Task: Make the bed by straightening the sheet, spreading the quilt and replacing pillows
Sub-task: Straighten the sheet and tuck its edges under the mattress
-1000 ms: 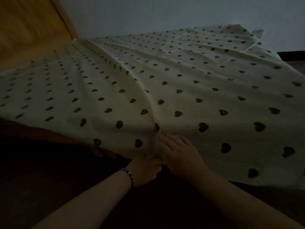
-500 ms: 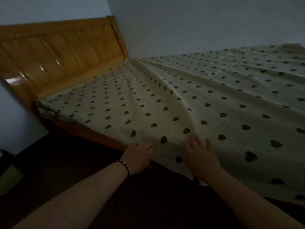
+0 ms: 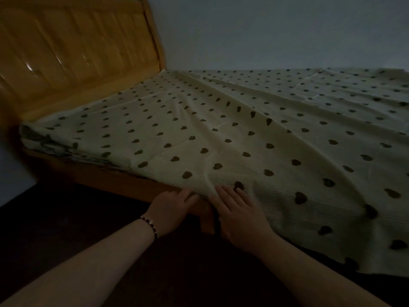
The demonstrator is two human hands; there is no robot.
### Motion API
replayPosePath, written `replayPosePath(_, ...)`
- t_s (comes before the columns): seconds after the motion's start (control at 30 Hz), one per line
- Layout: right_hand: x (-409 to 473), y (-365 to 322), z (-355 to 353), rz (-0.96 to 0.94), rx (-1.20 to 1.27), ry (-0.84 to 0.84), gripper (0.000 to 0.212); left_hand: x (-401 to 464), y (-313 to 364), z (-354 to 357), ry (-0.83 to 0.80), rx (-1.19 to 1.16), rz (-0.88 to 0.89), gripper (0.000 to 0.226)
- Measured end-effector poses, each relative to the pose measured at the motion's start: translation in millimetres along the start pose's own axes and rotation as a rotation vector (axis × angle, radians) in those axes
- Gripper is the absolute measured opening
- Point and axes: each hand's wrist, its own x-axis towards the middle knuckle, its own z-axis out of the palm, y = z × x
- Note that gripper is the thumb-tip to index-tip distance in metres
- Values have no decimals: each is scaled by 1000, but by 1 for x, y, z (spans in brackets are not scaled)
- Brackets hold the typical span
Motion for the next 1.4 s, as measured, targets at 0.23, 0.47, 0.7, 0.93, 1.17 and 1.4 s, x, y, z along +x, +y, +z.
replayPosePath(0.23,58,-27,22,95,-153,-8,92,2,-76,10,138,65,269,40)
replayPosePath(0.47,88,-18,14,164,-469,117,60,45,-106,33,316,3,167,50)
replayPosePath(0.7,93,12,-14,335,-583,69,64,94,-108,34,215,-59,8,57)
replayPosePath(0.93,94,30,-3,388,-504,-71,81,113,-83,34,130,-124,-138,55)
replayPosePath(1.17,97,23,6,379,-310,-62,65,111,-49,32,179,-79,-219,77)
replayPosePath(1.4,87,16,-9,217,-226,304,44,101,-26,11,275,-55,-266,83)
